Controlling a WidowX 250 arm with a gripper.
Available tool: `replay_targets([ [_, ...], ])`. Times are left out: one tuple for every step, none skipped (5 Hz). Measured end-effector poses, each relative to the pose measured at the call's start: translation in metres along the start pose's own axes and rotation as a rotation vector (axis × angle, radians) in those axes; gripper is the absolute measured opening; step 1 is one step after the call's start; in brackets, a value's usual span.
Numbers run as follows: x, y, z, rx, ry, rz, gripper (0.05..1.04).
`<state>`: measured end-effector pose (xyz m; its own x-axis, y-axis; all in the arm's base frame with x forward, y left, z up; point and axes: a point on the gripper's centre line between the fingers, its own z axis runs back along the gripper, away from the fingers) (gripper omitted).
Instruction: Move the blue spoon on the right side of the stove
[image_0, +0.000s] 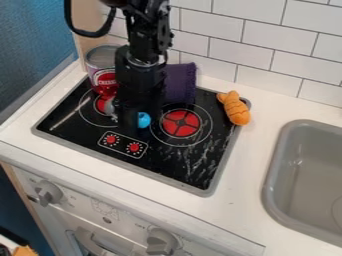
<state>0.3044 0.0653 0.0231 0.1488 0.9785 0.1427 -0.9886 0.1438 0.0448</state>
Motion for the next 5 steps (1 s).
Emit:
replay_targets([
  [0.002,0.002,-0.001,-0.004,-0.017,0.002,0.429],
  [0.001,0.003,-0.001,-0.011,-0.012,-0.008,0.422],
  [0.001,0.002,0.009,-0.042,-0.02,-0.02,0.421],
  [-0.005,0.0,0.04,-0.124,-0.061,-0.058,0.421],
  [-0.039,-0.001,0.07,-0.201,-0.053,-0.197,0.421],
])
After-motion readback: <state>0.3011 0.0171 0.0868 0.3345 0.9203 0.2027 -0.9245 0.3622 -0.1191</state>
